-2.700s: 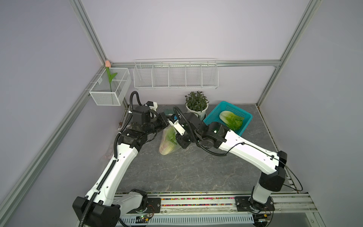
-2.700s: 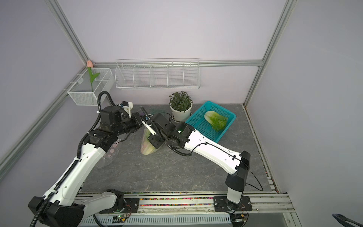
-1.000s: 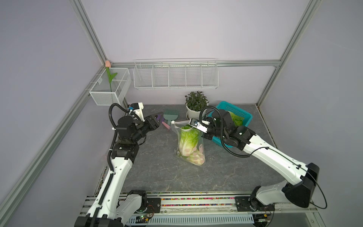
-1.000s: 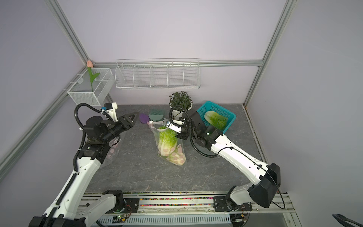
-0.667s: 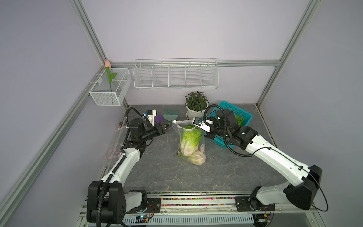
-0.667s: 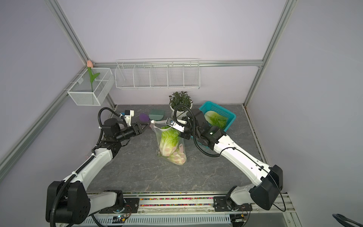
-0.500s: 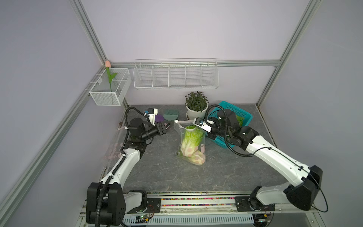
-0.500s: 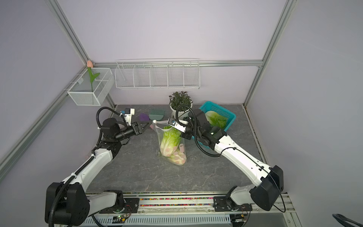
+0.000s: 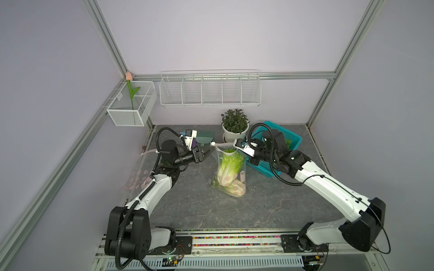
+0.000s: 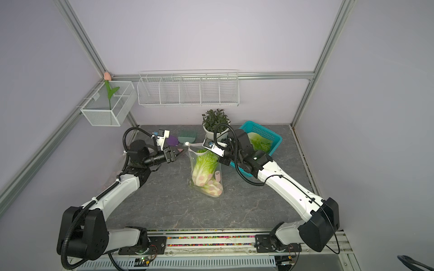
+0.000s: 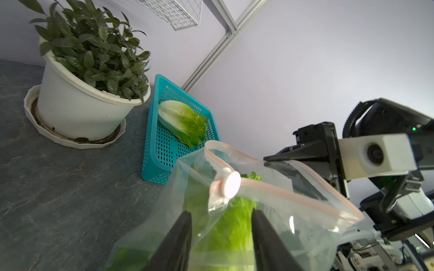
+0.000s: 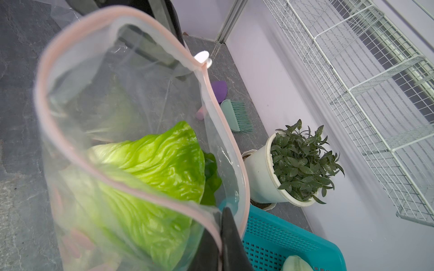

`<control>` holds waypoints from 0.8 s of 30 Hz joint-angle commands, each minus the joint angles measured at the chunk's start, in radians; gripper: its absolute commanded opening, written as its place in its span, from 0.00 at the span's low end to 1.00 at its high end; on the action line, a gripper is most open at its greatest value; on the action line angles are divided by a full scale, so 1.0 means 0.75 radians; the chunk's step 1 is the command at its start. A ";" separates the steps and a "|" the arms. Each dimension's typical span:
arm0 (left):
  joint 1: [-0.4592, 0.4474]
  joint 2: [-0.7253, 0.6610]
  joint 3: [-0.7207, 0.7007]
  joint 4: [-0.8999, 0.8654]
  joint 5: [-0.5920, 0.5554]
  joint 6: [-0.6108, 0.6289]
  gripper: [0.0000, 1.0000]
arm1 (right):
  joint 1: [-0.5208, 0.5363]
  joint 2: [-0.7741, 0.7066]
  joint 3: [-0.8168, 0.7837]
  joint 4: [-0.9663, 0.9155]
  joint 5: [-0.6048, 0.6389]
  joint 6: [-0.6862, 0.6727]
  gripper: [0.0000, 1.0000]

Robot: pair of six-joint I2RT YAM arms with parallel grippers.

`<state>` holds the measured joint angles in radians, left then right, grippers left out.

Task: Put the chinese cabbages into a zipper bag and zip it
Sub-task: Adjust the zipper food storage bag at the center of the board.

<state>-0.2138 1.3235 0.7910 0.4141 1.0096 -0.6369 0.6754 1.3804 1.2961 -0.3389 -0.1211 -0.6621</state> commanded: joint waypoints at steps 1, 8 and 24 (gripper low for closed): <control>-0.014 0.025 0.035 0.000 0.053 0.029 0.35 | -0.018 -0.028 -0.032 0.041 -0.053 0.013 0.07; -0.014 0.041 0.076 0.004 0.055 0.013 0.19 | -0.031 -0.038 -0.060 0.051 -0.066 0.029 0.07; 0.010 -0.218 0.317 -0.906 -0.034 0.658 0.00 | -0.090 -0.252 -0.244 -0.007 0.035 0.010 0.07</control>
<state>-0.2085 1.1942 1.0199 -0.1310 1.0161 -0.2890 0.6209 1.2125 1.1542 -0.3260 -0.1230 -0.6323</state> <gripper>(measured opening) 0.048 0.071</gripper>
